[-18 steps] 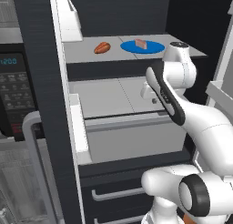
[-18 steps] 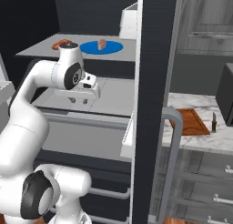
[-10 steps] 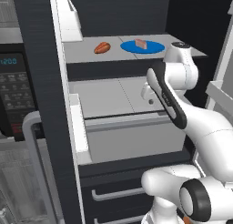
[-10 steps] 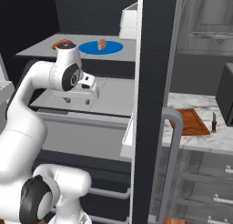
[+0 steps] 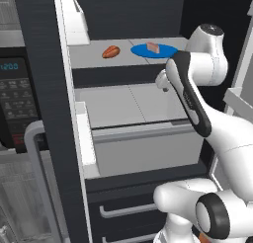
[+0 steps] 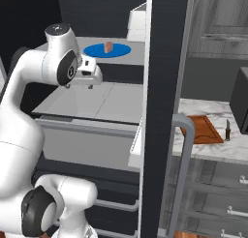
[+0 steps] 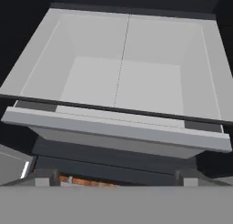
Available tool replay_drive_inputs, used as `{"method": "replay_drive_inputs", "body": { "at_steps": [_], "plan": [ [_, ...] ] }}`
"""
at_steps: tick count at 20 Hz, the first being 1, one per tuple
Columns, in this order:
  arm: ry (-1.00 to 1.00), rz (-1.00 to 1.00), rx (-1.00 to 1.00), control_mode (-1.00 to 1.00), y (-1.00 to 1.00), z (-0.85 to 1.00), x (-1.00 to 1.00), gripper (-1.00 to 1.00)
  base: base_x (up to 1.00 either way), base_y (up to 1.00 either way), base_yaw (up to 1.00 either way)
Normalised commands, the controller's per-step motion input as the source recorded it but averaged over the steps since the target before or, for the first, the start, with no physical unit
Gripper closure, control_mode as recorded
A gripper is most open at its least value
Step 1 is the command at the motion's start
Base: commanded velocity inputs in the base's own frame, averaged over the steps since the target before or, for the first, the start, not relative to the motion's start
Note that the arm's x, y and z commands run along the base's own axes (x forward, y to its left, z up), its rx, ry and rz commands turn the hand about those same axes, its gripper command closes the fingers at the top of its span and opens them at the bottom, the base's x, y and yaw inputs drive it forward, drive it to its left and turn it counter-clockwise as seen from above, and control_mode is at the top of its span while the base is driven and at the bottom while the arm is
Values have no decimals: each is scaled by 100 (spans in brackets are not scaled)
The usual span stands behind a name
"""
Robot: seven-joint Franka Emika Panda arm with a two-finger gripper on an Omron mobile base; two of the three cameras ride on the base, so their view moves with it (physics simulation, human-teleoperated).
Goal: Retrieve the steak from the fridge and place it on the cutting board.
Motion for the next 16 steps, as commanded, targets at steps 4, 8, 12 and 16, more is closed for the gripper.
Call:
{"method": "replay_drive_inputs", "body": {
  "at_steps": [4,8,12,16],
  "plan": [
    [-25,4,0,-100,0,75,18,-100,0,0,0],
    [-24,2,0,-100,-1,27,45,-100,0,0,0],
    [-14,0,0,-100,-3,18,57,-100,0,0,0],
    [-3,1,0,-100,-16,14,75,-100,0,0,0]
  ]
}}
